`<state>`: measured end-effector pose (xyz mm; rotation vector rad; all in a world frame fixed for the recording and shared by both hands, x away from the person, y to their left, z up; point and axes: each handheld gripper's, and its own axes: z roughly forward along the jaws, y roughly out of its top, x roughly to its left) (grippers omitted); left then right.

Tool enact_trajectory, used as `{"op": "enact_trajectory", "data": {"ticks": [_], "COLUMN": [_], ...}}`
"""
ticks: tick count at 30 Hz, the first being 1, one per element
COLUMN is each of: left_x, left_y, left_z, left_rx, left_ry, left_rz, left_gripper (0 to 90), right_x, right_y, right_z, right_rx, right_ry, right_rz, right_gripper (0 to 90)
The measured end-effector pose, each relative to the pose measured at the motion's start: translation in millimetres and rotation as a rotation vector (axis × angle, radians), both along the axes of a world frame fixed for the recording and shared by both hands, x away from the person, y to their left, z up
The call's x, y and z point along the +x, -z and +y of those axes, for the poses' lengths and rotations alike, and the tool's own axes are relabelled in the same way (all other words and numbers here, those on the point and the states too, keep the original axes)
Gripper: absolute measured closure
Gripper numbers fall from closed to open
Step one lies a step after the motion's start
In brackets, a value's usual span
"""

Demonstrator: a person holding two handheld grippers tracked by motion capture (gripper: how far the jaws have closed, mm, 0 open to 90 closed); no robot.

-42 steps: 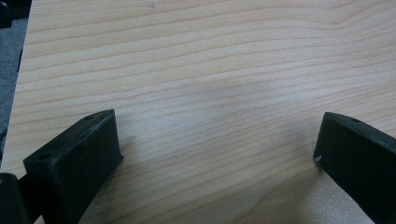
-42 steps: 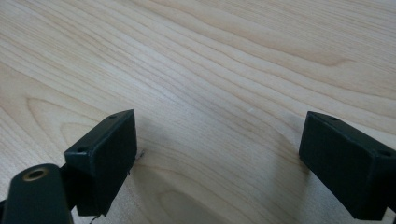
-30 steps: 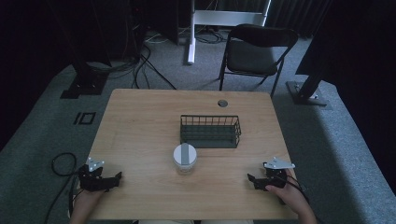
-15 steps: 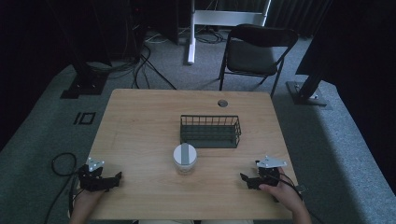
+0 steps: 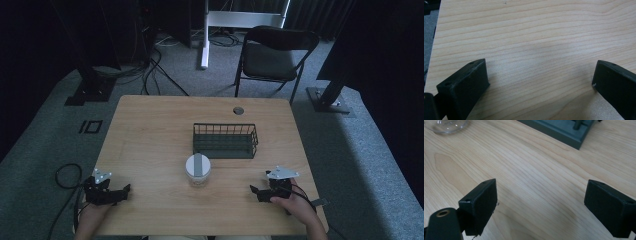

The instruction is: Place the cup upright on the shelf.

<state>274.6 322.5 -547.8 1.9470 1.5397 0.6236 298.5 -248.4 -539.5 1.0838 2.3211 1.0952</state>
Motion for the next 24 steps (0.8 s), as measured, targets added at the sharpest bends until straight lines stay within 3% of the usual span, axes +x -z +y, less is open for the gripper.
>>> {"op": "enact_trajectory", "data": {"ticks": [24], "left_x": [0.0], "left_y": [0.0], "left_z": [0.0], "left_rx": [0.0], "left_ry": [0.0], "left_rz": [0.0], "left_gripper": [0.5], "right_x": [6.0], "right_y": [-3.1], "right_z": [46.6], "right_rx": [0.031], "right_ry": [-0.097], "right_rz": [-0.021], "right_gripper": [11.0]}}
